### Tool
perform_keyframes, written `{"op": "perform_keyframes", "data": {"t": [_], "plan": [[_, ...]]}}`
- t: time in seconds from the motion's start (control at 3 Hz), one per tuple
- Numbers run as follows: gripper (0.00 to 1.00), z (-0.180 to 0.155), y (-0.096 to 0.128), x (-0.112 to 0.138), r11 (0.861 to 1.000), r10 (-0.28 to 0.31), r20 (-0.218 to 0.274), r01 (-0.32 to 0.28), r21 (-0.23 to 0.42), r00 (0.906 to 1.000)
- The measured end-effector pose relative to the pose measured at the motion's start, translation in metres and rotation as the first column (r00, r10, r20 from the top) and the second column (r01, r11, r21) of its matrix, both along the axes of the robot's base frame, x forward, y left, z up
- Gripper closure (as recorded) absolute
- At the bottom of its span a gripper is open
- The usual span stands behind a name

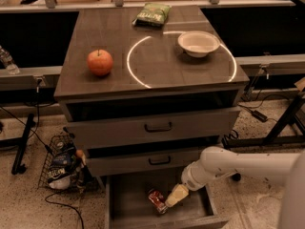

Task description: Pick coke can from bottom drawer and place on counter

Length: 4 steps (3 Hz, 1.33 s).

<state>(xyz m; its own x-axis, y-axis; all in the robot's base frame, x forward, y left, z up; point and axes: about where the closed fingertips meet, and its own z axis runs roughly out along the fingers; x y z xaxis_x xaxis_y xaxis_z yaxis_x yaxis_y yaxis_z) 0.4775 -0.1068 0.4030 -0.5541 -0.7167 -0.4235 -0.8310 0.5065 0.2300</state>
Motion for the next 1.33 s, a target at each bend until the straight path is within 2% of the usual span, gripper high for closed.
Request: {"op": "perform_keyframes", "data": {"t": [0.33, 0.67, 1.0, 1.33], "plan": [[0.0, -0.048, 0.009, 0.009, 0.999, -0.05, -0.022, 0.05, -0.001, 0.9985], [0.0, -0.048, 0.009, 0.009, 0.999, -0.05, -0.022, 0.05, -0.001, 0.9985], [0.0, -0.069, 0.02, 0.004, 0.997, -0.075, -0.053, 0.076, 0.032, 0.9958], [0.0, -0.121, 0.044, 0.007, 0.99, -0.118, -0.1, 0.125, 0.07, 0.988]]}}
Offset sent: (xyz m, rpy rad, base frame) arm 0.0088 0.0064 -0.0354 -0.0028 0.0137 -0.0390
